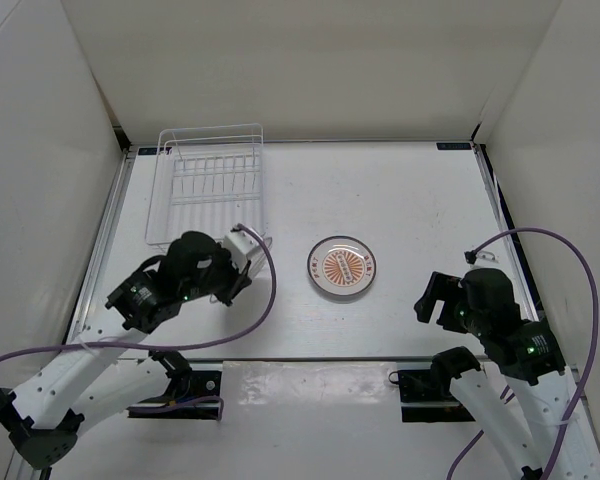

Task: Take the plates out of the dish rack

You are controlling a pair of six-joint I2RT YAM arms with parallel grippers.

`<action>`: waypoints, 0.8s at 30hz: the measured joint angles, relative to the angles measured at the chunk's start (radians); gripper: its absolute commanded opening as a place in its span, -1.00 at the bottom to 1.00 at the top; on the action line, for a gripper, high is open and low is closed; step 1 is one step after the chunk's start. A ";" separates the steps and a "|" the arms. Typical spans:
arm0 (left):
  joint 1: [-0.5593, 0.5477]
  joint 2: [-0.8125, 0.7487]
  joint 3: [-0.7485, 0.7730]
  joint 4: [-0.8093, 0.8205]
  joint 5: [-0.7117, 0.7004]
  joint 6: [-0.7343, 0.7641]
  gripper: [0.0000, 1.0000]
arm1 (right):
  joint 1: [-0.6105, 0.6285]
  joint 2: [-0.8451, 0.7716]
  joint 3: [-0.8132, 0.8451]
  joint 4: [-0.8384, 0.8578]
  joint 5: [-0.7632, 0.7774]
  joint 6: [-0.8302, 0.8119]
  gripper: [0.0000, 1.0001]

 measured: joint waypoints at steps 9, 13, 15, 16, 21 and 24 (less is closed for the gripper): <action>-0.101 -0.076 -0.277 0.025 0.002 -0.039 -1.00 | 0.000 0.007 0.000 0.000 0.002 -0.001 0.81; -0.166 -0.105 -0.369 0.125 -0.083 -0.040 -1.00 | 0.000 0.014 0.000 0.000 0.003 -0.001 0.81; -0.212 -0.098 -0.414 0.177 -0.141 -0.042 -1.00 | 0.000 0.017 0.000 0.000 0.004 -0.001 0.81; -0.245 -0.082 -0.432 0.201 -0.179 -0.045 -1.00 | 0.000 0.020 0.000 0.000 0.005 -0.001 0.81; -0.422 0.077 -0.456 0.285 -0.348 -0.062 -1.00 | 0.000 0.040 0.000 0.000 0.004 -0.001 0.81; -0.539 0.193 -0.458 0.314 -0.466 -0.086 -0.94 | 0.000 0.047 0.000 0.000 0.004 -0.001 0.81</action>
